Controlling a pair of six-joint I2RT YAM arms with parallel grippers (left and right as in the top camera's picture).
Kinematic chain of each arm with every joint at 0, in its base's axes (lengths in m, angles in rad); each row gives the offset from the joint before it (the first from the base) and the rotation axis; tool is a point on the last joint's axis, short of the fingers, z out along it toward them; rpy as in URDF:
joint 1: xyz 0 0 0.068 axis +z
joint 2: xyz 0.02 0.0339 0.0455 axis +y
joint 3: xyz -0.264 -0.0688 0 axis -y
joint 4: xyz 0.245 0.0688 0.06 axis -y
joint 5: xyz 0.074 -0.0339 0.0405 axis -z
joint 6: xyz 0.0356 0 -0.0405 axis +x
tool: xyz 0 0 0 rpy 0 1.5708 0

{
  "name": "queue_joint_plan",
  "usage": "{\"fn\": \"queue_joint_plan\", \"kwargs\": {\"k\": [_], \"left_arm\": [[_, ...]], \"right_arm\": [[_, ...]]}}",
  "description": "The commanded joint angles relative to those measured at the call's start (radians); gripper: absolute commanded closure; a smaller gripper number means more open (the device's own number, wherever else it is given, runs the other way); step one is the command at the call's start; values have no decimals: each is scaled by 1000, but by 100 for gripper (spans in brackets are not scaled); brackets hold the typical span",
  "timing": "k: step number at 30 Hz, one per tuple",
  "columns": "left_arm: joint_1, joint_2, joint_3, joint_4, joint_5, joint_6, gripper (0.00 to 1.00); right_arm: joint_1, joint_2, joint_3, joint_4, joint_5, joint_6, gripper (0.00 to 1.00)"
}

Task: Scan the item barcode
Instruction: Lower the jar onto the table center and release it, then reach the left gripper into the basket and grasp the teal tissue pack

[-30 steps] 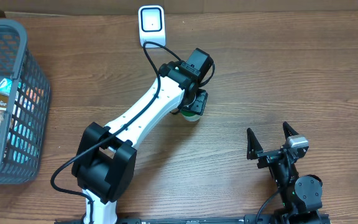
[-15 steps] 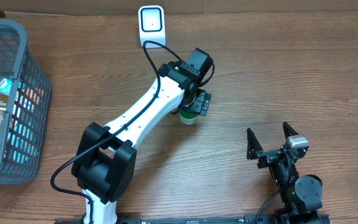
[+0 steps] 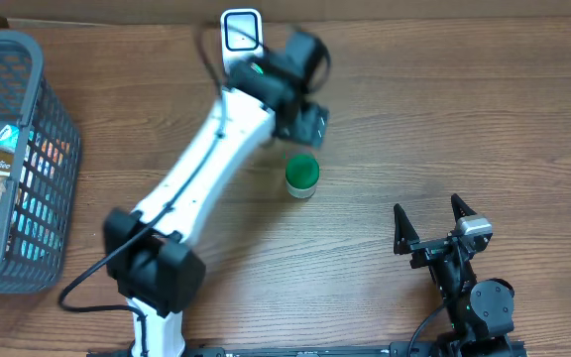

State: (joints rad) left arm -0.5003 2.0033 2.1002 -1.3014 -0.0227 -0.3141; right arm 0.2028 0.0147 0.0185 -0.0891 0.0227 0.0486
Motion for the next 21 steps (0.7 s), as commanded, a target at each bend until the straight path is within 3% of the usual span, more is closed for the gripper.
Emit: {"fn": "queue_joint_plan", "kwargs": {"k": [1, 6, 12, 21], "left_arm": [[92, -5, 214, -93, -11, 0, 9], [283, -7, 528, -271, -13, -13, 11], [569, -10, 762, -388, 29, -87, 11], [954, -19, 744, -388, 156, -102, 18]], "right_arm": [[-1, -12, -11, 6, -5, -5, 0], [-1, -12, -11, 6, -5, -5, 0], [-1, -12, -11, 6, -5, -5, 0], [-1, -12, -11, 6, -5, -5, 0]]}}
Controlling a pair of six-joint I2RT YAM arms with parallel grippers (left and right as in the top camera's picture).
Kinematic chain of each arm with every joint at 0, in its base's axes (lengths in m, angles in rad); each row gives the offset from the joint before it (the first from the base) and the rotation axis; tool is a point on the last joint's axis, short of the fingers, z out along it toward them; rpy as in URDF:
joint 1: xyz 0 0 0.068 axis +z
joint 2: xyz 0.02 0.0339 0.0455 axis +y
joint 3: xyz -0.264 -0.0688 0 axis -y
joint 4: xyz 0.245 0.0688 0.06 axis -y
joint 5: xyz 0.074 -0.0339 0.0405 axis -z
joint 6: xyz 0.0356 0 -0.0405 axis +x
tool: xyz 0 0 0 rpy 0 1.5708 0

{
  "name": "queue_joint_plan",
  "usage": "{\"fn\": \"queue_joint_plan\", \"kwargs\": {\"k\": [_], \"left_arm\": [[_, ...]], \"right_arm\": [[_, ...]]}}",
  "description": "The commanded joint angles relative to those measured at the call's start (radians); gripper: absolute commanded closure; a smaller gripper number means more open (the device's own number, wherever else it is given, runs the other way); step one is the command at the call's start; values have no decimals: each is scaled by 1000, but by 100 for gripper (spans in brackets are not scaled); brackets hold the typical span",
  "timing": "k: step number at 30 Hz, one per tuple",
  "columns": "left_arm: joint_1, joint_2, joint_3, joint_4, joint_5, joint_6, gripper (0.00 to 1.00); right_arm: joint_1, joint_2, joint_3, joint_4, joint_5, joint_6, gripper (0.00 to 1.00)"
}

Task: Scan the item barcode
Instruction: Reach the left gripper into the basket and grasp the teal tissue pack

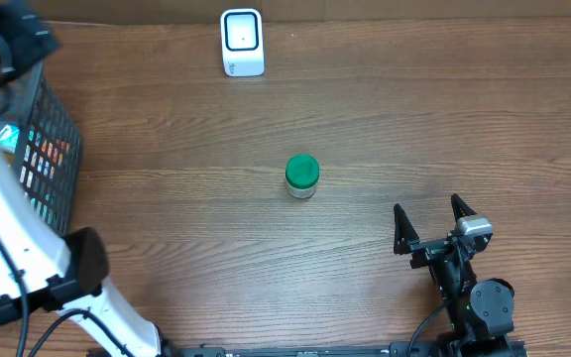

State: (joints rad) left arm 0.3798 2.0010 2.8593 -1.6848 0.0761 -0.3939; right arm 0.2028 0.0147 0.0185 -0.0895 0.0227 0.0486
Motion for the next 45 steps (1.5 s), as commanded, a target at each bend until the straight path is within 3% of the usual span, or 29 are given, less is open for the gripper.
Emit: {"fn": "queue_joint_plan", "kwargs": {"k": [1, 10, 14, 21, 32, 45], "left_arm": [[101, -17, -30, -5, 52, -22, 18], [299, -18, -334, -5, -19, -10, 12], [341, -18, -456, -1, -97, 11, 12], [374, -17, -666, 61, -85, 104, 12], [379, -17, -1099, 319, -76, 167, 12], [379, -17, -1437, 652, -84, 302, 9]], "right_arm": [[-1, -12, -11, 7, -5, -5, 0], [-1, -12, -11, 7, -5, -5, 0], [-1, -12, -11, 7, -5, -5, 0], [-1, -12, -11, 7, -5, -5, 0], [-1, -12, -11, 7, -5, -5, 0], [-1, -12, -11, 7, -5, -5, 0]]}}
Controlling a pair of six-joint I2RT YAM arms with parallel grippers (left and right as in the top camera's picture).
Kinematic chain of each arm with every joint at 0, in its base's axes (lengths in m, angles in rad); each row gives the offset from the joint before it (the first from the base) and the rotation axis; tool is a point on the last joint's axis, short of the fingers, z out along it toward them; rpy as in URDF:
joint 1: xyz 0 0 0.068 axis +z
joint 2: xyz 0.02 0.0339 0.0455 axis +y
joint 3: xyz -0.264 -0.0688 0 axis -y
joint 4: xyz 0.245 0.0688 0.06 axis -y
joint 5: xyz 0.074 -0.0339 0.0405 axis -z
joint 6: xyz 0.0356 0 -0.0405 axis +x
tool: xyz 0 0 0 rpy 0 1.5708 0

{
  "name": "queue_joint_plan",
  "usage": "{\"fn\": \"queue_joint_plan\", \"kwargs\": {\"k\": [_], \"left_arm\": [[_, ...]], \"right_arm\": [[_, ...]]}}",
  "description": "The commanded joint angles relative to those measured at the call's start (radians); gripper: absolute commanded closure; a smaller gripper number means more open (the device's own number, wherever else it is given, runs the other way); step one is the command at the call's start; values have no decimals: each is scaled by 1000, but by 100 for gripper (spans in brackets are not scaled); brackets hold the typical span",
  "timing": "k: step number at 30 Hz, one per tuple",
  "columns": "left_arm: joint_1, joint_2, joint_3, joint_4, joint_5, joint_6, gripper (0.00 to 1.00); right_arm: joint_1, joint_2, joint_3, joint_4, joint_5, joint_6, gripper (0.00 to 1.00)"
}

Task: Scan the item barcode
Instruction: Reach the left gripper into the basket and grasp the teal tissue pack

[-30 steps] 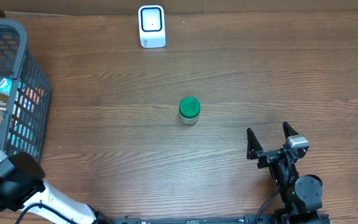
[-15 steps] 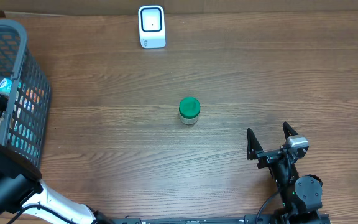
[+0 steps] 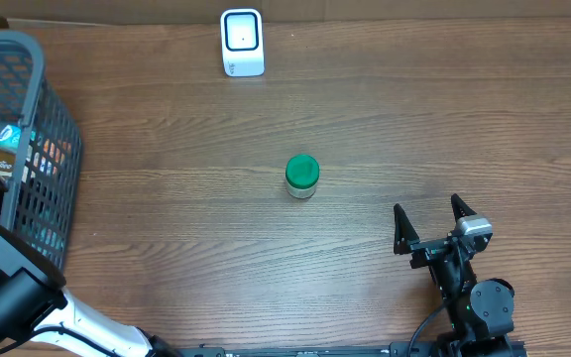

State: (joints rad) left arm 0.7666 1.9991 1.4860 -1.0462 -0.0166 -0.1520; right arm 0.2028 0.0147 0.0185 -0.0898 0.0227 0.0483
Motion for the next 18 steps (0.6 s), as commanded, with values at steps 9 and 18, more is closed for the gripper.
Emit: {"fn": "queue_joint_plan", "kwargs": {"k": [9, 18], "left_arm": [[-8, -15, -98, 45, -35, 59, 51], [-11, -16, 128, -128, -30, -20, 58]], "right_arm": [[-1, -12, -11, 7, -5, -4, 0], [-1, -12, -11, 7, -5, -4, 0]]}}
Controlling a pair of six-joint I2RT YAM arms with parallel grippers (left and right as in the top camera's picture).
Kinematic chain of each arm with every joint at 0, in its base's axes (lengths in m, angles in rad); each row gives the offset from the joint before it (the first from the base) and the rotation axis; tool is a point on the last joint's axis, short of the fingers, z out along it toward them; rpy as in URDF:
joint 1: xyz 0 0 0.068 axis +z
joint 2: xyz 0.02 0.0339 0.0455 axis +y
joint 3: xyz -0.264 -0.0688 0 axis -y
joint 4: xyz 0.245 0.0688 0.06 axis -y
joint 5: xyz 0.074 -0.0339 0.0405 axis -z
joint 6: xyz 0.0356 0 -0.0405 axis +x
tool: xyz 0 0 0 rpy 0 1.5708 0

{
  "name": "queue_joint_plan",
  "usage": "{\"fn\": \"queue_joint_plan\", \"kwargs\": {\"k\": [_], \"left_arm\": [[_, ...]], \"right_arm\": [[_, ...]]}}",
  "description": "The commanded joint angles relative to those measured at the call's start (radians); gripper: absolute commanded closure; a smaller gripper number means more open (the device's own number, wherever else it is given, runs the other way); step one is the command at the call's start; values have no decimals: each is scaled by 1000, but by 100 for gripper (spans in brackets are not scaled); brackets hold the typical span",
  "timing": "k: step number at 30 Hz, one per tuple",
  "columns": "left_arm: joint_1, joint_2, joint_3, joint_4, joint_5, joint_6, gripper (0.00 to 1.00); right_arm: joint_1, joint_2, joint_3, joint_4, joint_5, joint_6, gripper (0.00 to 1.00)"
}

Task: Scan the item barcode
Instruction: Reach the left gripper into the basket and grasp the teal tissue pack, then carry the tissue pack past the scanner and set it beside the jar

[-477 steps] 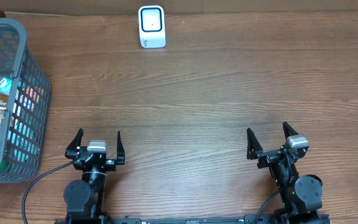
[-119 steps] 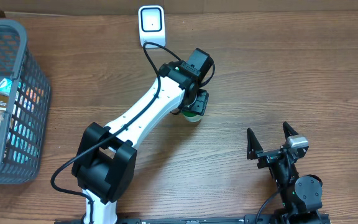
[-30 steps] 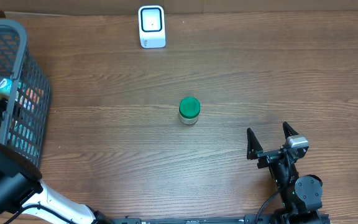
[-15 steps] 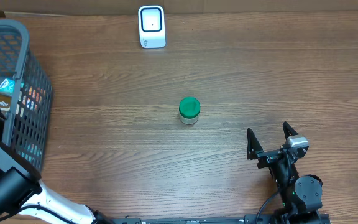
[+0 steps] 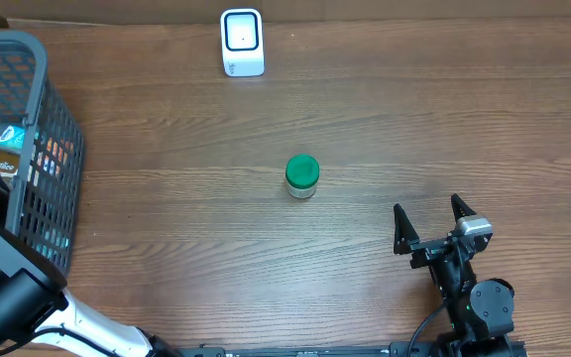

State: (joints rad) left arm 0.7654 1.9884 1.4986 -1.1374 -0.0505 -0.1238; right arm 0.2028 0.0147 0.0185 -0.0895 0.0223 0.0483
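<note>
A white barcode scanner [image 5: 242,42] stands at the back edge of the table. A small jar with a green lid [image 5: 302,176] stands upright in the middle of the table, with nothing touching it. My right gripper [image 5: 429,223] rests open near the front right, well away from the jar. Only part of my left arm [image 5: 3,293] shows, at the lower left corner. It runs off the left edge by the basket, so its gripper is out of view.
A grey mesh basket [image 5: 43,59] holding several packaged items [image 5: 3,149] stands at the far left. The left arm's base link lies against the basket's front corner.
The basket's right side sits a few pixels further right than before. The left arm stays at the left edge, and the jar, scanner and right arm have not moved.
The left arm first stretched across the table, its gripper between the scanner and the jar. Then it was at the far left over the basket. Later only its lower links showed at the left edge, as now. The jar has stayed in place throughout.
</note>
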Motion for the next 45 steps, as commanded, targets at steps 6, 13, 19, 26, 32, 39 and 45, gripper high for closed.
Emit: {"fn": "queue_joint_plan", "kwargs": {"k": [6, 13, 19, 26, 32, 39, 45], "left_arm": [[-45, -6, 461, -233, 54, -68, 59], [-143, -7, 945, -411, 74, -75, 58], [-297, -10, 1241, -530, 200, -86, 59], [-585, -14, 1281, -552, 255, -86, 58], [-812, -14, 1118, -552, 182, -117, 61], [-970, -14, 754, -486, 91, -186, 60], [-1021, -14, 433, -285, 92, -243, 59]], "right_arm": [[-1, -12, -11, 7, -5, -4, 0], [-1, -12, -11, 7, -5, -4, 0], [-1, -12, -11, 7, -5, -4, 0], [-1, -12, -11, 7, -5, -4, 0], [-1, -12, -11, 7, -5, -4, 0], [-1, -12, -11, 7, -5, -4, 0], [-1, -12, -11, 7, -5, -4, 0]]}}
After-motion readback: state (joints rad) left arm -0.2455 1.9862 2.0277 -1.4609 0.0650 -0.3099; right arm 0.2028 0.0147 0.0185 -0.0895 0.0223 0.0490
